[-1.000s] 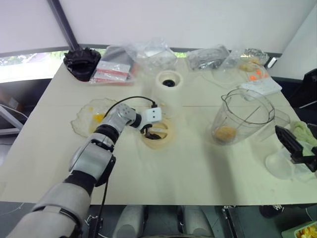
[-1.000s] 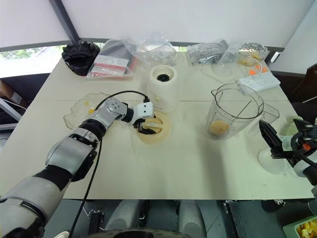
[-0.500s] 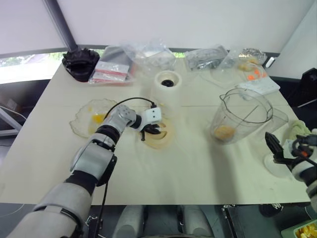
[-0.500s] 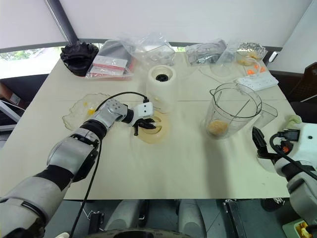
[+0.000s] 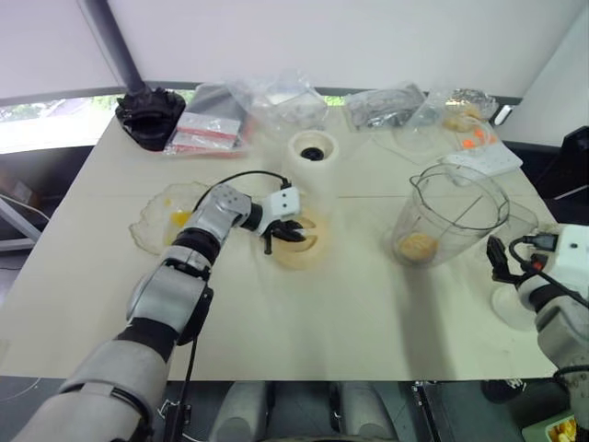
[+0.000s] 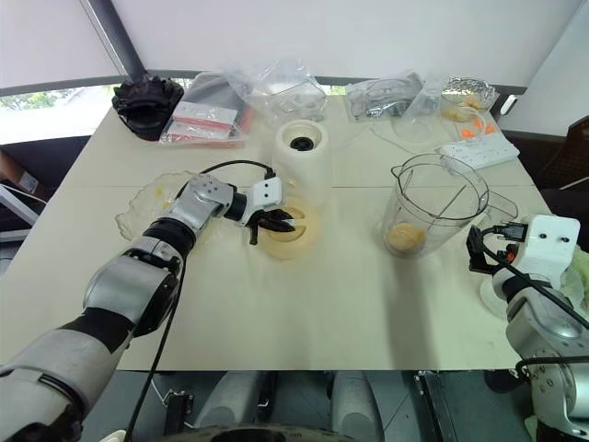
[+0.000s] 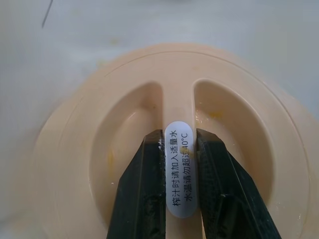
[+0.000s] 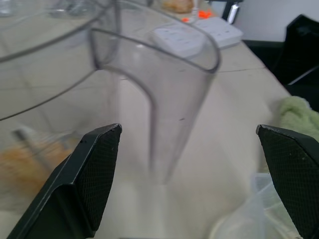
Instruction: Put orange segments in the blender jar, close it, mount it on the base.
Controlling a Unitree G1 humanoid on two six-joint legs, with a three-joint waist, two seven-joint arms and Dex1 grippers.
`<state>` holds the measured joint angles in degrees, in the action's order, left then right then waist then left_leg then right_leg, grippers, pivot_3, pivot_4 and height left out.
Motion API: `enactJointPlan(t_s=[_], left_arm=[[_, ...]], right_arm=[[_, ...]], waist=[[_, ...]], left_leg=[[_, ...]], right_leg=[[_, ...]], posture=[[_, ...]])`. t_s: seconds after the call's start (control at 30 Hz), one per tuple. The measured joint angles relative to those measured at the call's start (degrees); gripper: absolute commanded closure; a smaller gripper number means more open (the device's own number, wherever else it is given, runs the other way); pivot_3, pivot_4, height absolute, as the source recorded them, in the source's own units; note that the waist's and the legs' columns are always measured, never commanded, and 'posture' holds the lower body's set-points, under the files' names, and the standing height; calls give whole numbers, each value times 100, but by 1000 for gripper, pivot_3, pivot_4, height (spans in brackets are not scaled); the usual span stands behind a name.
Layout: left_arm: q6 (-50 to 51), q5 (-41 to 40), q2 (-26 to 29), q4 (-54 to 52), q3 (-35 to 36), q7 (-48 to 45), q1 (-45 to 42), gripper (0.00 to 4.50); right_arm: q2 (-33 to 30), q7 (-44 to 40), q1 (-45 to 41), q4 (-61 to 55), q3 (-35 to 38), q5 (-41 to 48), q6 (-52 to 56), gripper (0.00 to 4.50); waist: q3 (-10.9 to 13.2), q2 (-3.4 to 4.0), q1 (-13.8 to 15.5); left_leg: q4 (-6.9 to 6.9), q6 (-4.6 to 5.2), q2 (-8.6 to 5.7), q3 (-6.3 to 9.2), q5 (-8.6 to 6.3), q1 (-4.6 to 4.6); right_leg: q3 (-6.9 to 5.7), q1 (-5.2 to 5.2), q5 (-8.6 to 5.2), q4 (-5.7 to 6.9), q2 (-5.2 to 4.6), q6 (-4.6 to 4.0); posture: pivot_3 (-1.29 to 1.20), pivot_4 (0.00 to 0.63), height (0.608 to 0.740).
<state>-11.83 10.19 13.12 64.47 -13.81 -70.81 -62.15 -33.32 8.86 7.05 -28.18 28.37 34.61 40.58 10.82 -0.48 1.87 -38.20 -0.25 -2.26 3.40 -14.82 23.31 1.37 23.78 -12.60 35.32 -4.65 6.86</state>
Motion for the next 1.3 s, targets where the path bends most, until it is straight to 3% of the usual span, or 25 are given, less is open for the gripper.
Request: enactJointPlan(t_s=[0.3,0.63,0.73,0.87,0.93,1.3], left_arm=[[1026,-666,118,-2192,108,-658,606,4235],[1911,-979,384,-3629,101,-659,1009,4235],[2052,-1068,442,-3869,101,-640,1023,4235],[2161,-1099,507,-4004,99,-608,1074,4235],[2201,-1119,546,-4041,96,-572,1106,4235],[2425,-1337,720,-4297,109,-421,1121,4235]], right_arm=[[323,-251,-387,525,-117,-601,-276,0],[453,-496,-930,1389,-115,-1095,-668,0],[528,-581,-1000,1477,-131,-1177,-740,850],[567,-693,-1072,1596,-252,-1294,-796,2867],[638,-775,-1258,1549,-289,-1261,-944,3480],[744,-940,-1306,1512,-297,-1362,-998,3536]], waist=[[-1,4,-132],[-1,6,-160],[-2,7,-157],[-2,8,-164],[-4,12,-169],[-3,11,-183]], left_leg=[[1,0,2,3,0,-2],[1,-2,3,3,2,-13],[2,-2,2,3,2,-13],[2,-2,2,3,2,-13],[1,-2,2,4,2,-19],[2,-3,3,6,3,-30]], right_leg=[[2,0,0,8,0,1],[5,-1,0,20,1,0],[5,-1,0,19,1,0],[5,-1,0,20,1,0],[8,-4,0,20,0,0],[7,-14,0,20,2,-1]], posture=[[0,150,740],[0,150,740],[0,150,740],[0,150,740],[0,150,740],[0,150,740]])
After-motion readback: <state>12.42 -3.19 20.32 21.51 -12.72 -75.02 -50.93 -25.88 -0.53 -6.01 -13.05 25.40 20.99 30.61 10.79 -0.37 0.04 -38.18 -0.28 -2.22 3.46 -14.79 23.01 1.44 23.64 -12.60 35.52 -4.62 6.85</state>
